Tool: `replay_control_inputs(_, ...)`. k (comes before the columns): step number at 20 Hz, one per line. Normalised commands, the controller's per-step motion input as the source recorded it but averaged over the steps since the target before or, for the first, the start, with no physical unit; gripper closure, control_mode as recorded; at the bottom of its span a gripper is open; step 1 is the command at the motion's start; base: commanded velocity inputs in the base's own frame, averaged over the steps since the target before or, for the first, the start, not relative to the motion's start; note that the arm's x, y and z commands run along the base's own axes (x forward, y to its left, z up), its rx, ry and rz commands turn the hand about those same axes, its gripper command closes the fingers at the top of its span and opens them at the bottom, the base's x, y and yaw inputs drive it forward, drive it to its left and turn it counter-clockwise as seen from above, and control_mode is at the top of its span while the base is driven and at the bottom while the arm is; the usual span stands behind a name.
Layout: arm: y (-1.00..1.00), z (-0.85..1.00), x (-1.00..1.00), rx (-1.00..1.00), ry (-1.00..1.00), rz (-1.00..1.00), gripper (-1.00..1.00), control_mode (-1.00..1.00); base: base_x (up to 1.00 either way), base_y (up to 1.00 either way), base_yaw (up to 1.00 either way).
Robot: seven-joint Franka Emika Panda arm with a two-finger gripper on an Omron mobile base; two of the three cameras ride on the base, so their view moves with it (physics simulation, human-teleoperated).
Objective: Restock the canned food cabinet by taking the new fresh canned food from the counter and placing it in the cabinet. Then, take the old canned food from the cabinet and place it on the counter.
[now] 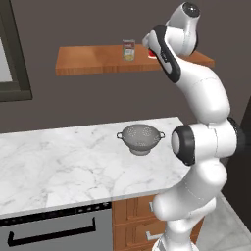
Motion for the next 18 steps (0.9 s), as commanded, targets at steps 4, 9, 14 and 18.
replay_control_inputs(4,0.00,0.00,0.17,0.00,0.00,0.00,-1.00,-1.00,0.00,0.00,0.00)
replay_control_inputs(9,0.00,0.00,0.21,0.00,0.00,0.00,-1.00,-1.00,0.00,0.00,0.00)
replay_control_inputs(14,0.01,-0.07,0.15,0.00,0.00,0.00,-1.00,-1.00,0.00,0.00,0.00)
replay_control_inputs(18,0.00,-0.03,0.03,0.00,0.00,0.00,1.00,-1.00,0.00,0.00,0.00)
